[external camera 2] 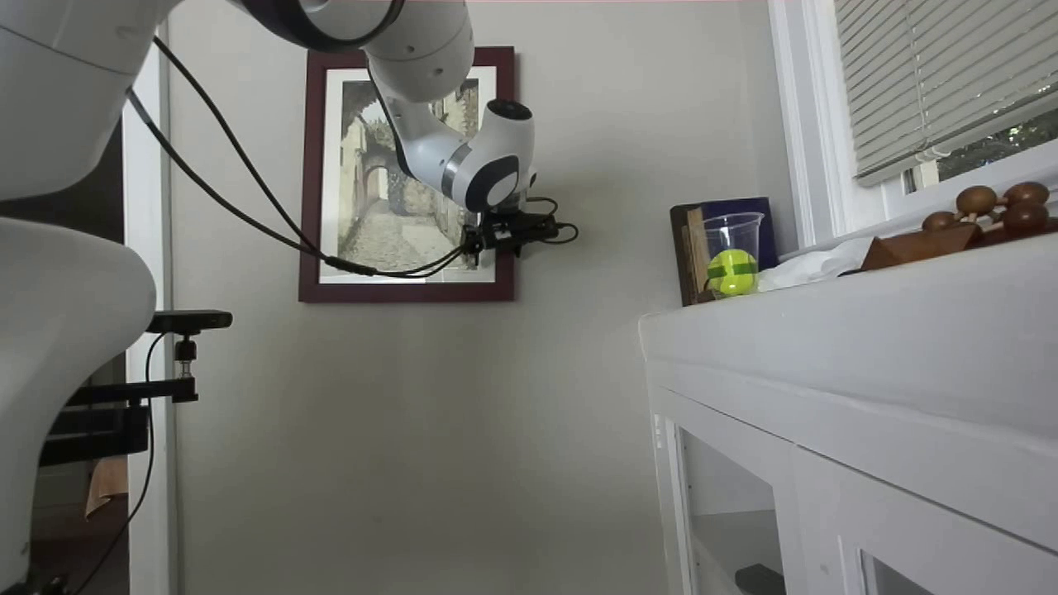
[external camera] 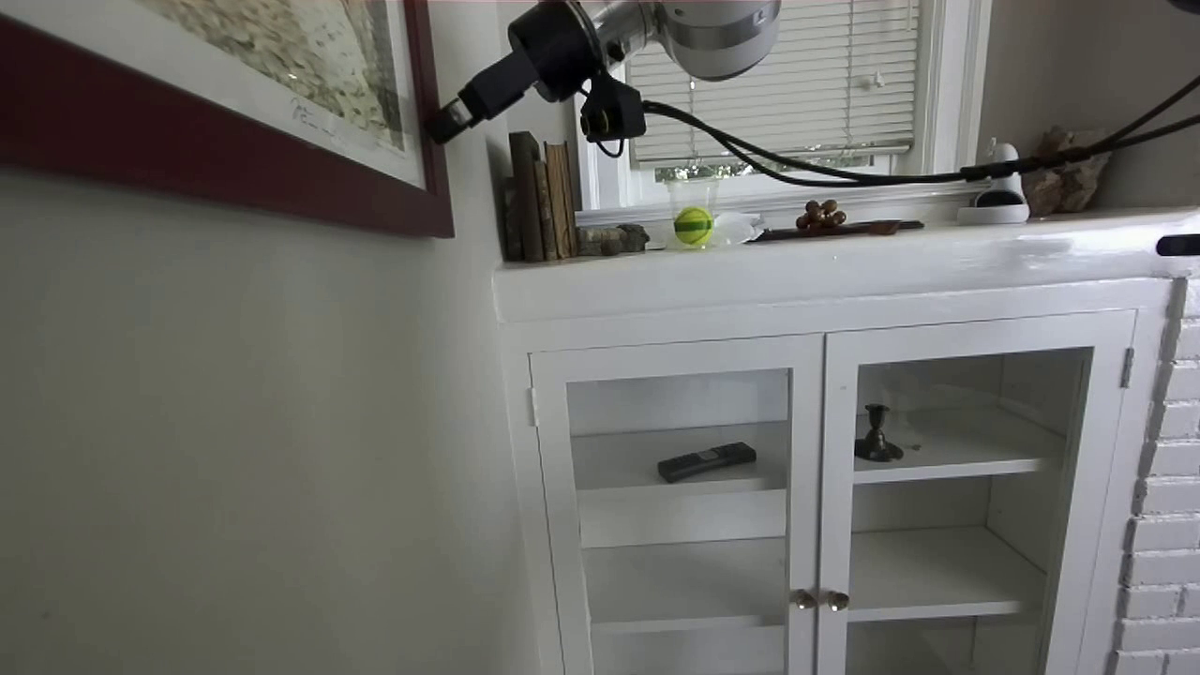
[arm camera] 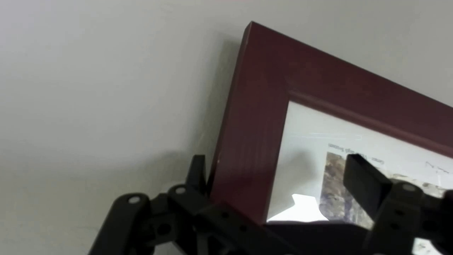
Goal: Make the painting straight
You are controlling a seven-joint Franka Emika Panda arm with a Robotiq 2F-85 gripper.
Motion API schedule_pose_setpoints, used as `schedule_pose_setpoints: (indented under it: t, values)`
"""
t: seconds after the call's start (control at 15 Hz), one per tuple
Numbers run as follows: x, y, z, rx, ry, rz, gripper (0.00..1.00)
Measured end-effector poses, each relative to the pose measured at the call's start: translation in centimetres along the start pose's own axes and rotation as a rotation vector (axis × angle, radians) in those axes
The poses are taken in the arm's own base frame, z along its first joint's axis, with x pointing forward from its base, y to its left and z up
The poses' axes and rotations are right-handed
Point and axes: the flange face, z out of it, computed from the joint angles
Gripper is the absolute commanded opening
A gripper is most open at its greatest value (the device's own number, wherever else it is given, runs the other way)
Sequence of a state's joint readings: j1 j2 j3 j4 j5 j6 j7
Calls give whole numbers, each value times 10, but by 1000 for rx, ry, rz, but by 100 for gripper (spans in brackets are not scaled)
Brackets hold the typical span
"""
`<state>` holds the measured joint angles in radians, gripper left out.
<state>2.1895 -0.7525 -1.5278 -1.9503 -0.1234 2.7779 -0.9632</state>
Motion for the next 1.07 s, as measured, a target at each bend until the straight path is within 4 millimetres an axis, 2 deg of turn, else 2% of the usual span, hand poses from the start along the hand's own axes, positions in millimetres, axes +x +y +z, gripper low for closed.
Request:
schedule_pose_setpoints:
  t: [0.4, 0.73, 0.93, 1.07]
  values:
    - [-1, 2, -2, -8, -8, -12, 100]
    - [-5, 9, -10, -52, -56, 29, 100]
    - [1, 6, -14, -67, -86, 50, 100]
    - [13, -2, -17, -60, -102, 59, 100]
